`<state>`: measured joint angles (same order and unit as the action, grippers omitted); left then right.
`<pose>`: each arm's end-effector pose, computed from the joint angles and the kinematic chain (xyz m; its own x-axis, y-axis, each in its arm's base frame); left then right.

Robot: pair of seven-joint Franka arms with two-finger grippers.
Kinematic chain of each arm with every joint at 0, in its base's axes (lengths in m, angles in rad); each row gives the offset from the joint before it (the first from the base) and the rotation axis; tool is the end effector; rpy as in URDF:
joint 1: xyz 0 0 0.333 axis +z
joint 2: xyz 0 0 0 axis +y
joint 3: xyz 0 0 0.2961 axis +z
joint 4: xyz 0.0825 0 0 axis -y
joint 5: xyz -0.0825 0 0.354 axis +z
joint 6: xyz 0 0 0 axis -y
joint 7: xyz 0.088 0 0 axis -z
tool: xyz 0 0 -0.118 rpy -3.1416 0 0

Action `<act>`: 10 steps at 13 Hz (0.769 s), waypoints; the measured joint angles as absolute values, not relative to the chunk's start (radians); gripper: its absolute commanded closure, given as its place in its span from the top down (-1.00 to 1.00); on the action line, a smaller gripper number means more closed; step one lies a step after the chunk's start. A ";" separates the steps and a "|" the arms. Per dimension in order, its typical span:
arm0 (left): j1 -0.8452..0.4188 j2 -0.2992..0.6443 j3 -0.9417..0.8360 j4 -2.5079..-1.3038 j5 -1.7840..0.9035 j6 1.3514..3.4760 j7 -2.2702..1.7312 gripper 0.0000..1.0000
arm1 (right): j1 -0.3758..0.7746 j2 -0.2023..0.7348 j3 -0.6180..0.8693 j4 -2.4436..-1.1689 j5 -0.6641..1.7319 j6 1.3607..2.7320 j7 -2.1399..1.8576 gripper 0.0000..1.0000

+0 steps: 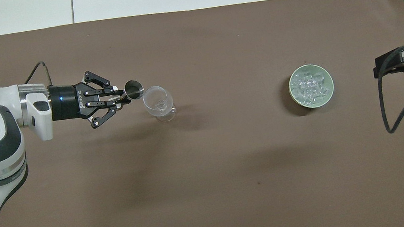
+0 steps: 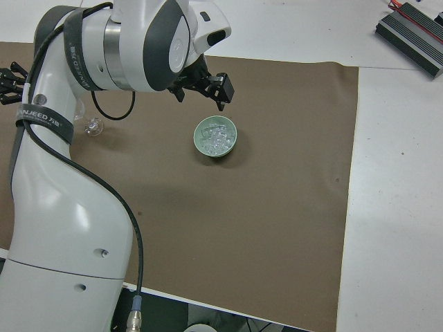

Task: Pour wine and add ice with both arms
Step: 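Tilt the bottle over the clear glass with the left gripper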

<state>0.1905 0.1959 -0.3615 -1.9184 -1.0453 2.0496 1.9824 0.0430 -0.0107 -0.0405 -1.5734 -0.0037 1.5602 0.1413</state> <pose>0.5640 -0.1448 0.4097 -0.0445 -0.5641 0.8245 -0.9983 -0.0054 -0.0575 0.5204 0.0007 0.5971 0.9904 -0.1384 -0.0020 -0.1384 -0.9904 0.0036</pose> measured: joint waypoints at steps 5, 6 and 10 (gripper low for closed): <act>0.178 0.176 -0.361 -1.907 -0.913 2.054 1.836 -1.00 | 0.043 -0.011 -0.040 -1.573 -0.004 1.560 0.141 1.00; 0.171 0.172 -0.361 -1.906 -0.908 2.057 1.826 -1.00 | 0.043 -0.011 -0.040 -1.573 -0.004 1.560 0.141 1.00; 0.157 0.169 -0.361 -1.895 -0.863 2.071 1.780 -1.00 | 0.043 -0.011 -0.040 -1.573 -0.004 1.560 0.141 1.00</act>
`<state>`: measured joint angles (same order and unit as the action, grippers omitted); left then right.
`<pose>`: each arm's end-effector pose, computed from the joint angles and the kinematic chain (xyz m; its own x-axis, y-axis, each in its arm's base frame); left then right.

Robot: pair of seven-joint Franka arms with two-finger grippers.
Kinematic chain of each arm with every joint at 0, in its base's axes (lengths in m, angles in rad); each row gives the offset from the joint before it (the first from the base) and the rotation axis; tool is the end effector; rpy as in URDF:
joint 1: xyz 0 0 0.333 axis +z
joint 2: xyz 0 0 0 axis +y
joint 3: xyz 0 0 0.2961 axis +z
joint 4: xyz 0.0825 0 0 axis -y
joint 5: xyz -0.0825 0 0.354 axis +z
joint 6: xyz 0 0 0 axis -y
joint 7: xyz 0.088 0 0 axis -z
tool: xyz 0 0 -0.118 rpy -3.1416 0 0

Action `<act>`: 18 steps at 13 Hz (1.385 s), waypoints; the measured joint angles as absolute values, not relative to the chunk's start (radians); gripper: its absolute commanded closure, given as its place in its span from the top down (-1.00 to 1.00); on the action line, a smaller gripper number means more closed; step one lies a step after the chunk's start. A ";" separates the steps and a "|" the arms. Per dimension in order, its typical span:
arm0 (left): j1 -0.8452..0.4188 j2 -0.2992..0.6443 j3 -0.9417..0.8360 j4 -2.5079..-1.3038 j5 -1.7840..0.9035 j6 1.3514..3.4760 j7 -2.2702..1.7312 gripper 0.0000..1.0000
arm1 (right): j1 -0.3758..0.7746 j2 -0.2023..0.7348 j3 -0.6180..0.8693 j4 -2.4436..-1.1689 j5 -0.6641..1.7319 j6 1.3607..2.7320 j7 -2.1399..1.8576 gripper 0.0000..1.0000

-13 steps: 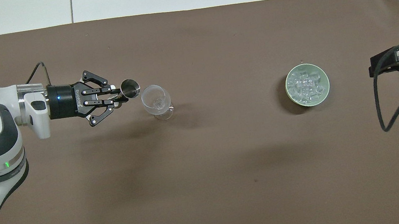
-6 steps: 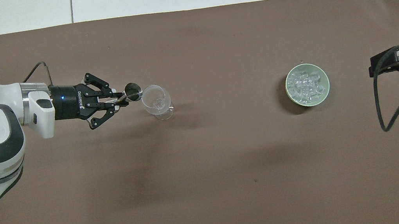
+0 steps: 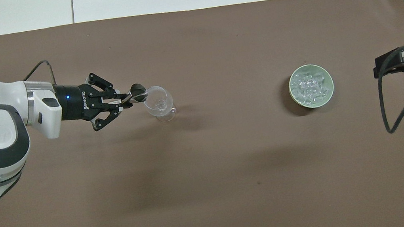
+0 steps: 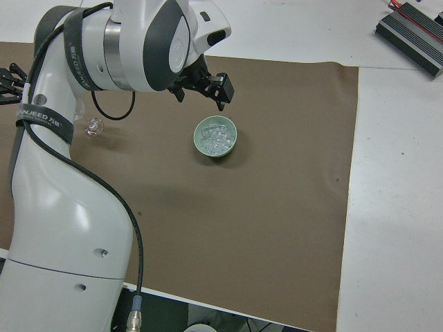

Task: Pour wine and add ice with both arms
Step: 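Tilt the bottle over the clear glass with the left gripper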

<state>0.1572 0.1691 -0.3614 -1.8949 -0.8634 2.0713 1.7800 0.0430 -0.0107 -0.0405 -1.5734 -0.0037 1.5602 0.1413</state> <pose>0.5605 -0.1552 0.4265 0.0178 -0.6865 0.7269 -0.9997 -0.0245 0.0014 0.5204 0.0007 0.5971 0.9904 -0.1384 -0.0020 -0.1384 -0.9904 0.0036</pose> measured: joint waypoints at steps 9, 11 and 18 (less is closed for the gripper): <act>0.117 0.169 -0.362 -1.857 -0.728 2.080 1.636 -1.00 | 0.043 -0.011 -0.040 -1.573 -0.004 1.560 0.141 1.00; 0.106 0.169 -0.362 -1.856 -0.701 2.090 1.603 -1.00 | 0.043 -0.011 -0.040 -1.573 -0.004 1.560 0.141 1.00; 0.081 0.169 -0.362 -1.848 -0.621 2.096 1.533 -1.00 | 0.043 -0.011 -0.040 -1.573 -0.004 1.560 0.141 1.00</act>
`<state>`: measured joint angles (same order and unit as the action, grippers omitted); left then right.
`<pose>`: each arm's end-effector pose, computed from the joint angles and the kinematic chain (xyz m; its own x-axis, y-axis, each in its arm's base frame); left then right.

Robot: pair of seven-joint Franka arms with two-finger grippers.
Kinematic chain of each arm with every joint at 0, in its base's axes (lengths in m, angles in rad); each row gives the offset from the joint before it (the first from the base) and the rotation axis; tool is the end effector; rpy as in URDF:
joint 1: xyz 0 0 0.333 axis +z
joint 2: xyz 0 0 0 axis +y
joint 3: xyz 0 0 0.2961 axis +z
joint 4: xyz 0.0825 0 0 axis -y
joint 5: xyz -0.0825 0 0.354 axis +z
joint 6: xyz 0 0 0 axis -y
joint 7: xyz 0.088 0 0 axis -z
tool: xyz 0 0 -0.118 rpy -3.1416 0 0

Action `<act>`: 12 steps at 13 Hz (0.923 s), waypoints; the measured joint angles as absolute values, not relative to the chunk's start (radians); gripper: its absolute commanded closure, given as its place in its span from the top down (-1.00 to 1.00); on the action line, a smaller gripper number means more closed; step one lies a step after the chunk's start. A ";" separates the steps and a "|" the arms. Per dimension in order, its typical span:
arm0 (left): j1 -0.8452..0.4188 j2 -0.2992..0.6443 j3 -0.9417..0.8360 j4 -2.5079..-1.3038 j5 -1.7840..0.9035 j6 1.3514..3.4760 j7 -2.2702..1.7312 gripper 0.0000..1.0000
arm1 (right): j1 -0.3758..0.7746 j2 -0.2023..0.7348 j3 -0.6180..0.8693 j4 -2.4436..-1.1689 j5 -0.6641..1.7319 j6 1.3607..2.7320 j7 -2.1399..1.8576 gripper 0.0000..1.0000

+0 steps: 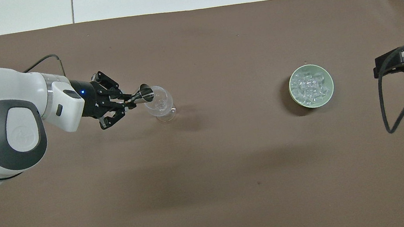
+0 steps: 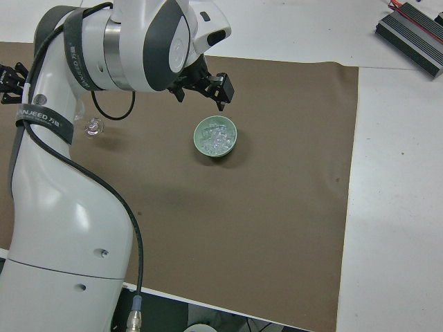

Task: Pour wine and add ice with both arms
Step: 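Tilt the bottle over the clear glass with the left gripper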

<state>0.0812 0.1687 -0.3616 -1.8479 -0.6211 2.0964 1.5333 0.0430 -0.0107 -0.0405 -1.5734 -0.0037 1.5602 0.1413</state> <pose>0.5571 -0.1861 0.4401 0.0610 -0.8164 0.5742 -0.9981 -0.0511 0.0335 0.5204 0.0007 0.5971 0.9904 -0.1384 -0.0020 -0.1384 -0.9904 0.0036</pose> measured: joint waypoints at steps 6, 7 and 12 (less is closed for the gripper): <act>0.056 0.169 -0.362 -1.809 -0.505 2.097 1.406 -1.00 | 0.043 -0.011 -0.040 -1.573 -0.004 1.560 0.141 1.00; 0.052 0.169 -0.362 -1.804 -0.476 2.096 1.375 -1.00 | 0.043 -0.011 -0.040 -1.573 -0.004 1.560 0.141 1.00; 0.030 0.169 -0.362 -1.787 -0.373 2.094 1.298 -1.00 | 0.043 -0.011 -0.040 -1.573 -0.004 1.560 0.141 1.00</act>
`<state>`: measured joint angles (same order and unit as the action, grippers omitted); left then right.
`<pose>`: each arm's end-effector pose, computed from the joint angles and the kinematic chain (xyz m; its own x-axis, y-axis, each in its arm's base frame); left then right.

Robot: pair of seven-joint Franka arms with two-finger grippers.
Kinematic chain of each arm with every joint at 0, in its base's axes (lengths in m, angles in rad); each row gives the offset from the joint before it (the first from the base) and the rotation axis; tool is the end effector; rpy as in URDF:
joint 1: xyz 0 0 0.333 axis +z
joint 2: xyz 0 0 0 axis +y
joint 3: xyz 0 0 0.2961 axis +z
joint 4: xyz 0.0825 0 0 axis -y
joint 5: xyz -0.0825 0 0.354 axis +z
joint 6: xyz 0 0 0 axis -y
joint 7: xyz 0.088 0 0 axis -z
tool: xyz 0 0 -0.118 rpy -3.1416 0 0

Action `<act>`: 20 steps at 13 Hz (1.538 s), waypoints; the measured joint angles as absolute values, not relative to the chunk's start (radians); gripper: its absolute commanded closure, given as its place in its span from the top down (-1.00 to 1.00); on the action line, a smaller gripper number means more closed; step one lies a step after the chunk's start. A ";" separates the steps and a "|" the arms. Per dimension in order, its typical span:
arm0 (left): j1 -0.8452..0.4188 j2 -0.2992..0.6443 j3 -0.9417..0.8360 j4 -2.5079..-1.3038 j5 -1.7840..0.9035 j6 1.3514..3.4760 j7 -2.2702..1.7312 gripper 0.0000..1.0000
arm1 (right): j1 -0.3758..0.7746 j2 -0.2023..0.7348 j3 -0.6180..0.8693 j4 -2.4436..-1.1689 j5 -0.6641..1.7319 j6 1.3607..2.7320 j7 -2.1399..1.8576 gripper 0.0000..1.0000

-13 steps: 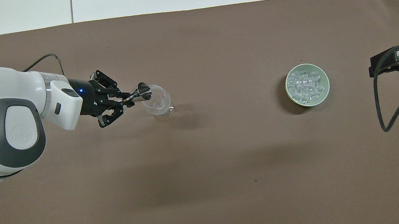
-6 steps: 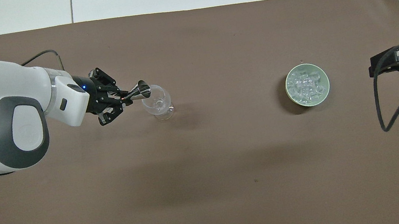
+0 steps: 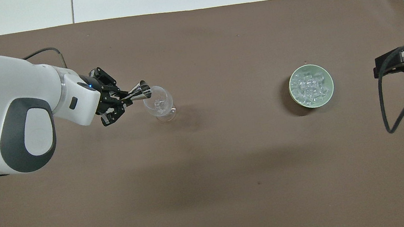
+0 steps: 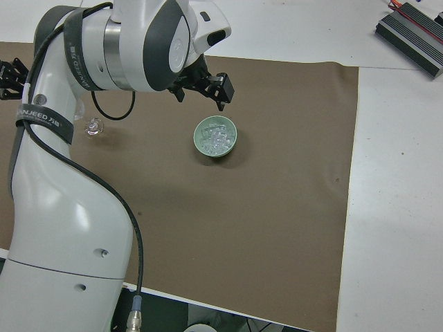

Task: Pour wine and add ice with both arms
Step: 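Tilt the bottle over the clear glass with the left gripper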

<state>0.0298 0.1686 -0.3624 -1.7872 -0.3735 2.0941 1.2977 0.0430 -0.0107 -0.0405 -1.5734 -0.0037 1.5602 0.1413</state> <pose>0.5577 -0.2041 0.4610 0.1054 -0.9068 0.4082 -0.9936 -0.1132 0.0049 0.5204 0.0007 0.5971 0.9904 -0.1384 -0.0020 -0.1384 -0.9904 0.0036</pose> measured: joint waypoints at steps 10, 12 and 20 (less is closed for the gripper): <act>-0.005 0.168 -0.363 -1.723 -0.219 2.020 1.190 -1.00 | 0.043 -0.011 -0.040 -1.573 -0.004 1.560 0.141 1.00; -0.017 0.168 -0.363 -1.721 -0.198 2.012 1.173 -1.00 | 0.043 -0.011 -0.040 -1.573 -0.004 1.560 0.141 1.00; -0.066 0.168 -0.363 -1.712 -0.071 2.002 1.118 -1.00 | 0.043 -0.011 -0.040 -1.573 -0.004 1.560 0.141 1.00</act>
